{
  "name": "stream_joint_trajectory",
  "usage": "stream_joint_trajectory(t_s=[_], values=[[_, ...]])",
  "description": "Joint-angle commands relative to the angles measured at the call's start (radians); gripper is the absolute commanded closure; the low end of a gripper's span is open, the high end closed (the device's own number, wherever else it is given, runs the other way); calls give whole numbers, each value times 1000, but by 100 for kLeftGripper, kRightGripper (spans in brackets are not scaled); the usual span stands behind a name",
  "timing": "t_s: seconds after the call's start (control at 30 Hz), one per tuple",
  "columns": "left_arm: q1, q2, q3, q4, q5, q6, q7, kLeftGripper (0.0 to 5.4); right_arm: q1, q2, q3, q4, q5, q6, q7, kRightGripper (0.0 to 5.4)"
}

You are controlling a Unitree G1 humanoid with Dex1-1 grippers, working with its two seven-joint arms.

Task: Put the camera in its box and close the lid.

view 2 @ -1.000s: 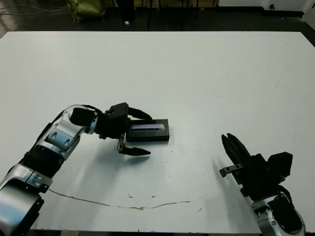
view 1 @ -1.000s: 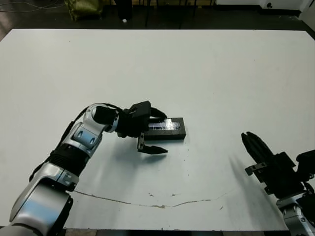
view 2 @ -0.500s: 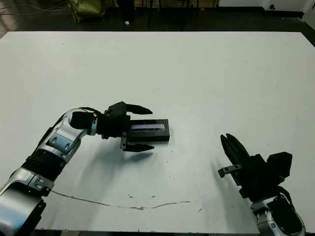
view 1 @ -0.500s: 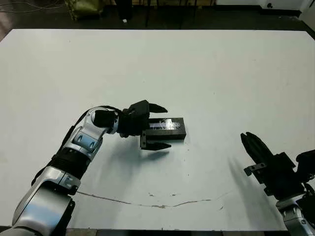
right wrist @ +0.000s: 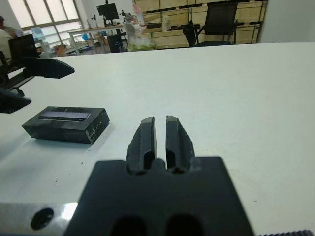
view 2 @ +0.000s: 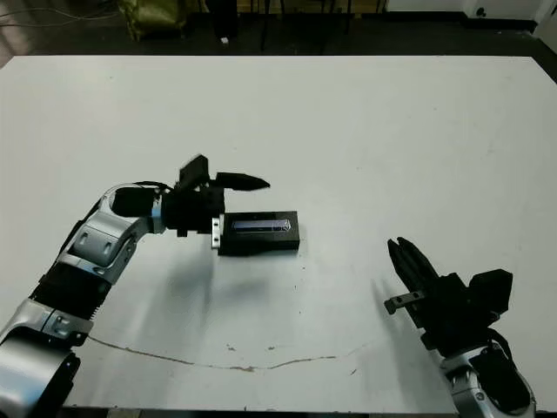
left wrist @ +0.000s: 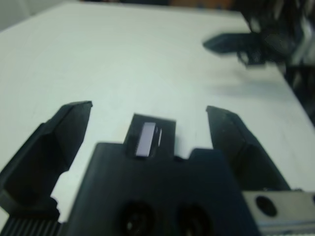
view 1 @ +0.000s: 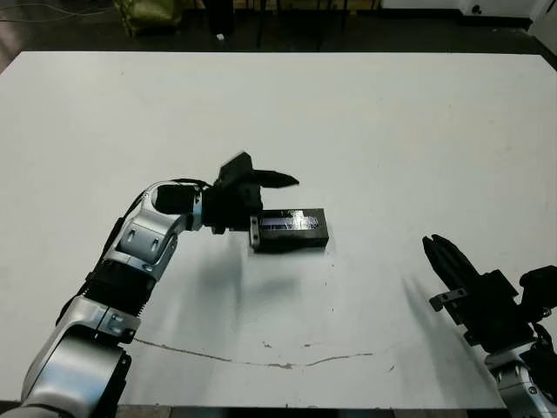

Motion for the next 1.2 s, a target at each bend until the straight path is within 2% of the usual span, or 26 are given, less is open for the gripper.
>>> stream_joint_trajectory(t_s=[0.03,0.13,0.23,0.47,0.57,0.8,0.9,1.1,1.2], values=[[85,-46,43,-108,-17,74,163,1,13,0,1,5,-6,12,-4,540],[137,-96,59,-211,0,121,334,10,7,3,0,32,-5,-6,9,540],[174,-140,47,-280,40,139,486,61,-2,7,1,64,0,-29,26,540],[235,-202,-6,-267,136,-16,628,234,-3,5,9,32,-5,-7,7,540],[264,-220,-48,-267,197,-45,692,306,-2,4,13,34,-16,-12,5,540],[321,-258,-115,-252,265,-90,760,472,1,15,14,46,-5,-22,13,540],[338,-284,-141,-253,297,-76,807,538,13,13,22,0,-21,5,-12,540],[378,-331,-186,-208,356,-62,886,538,26,11,26,-34,-29,36,-32,540],[389,-343,-194,-187,356,-9,894,538,24,19,27,-11,-27,12,-20,540]])
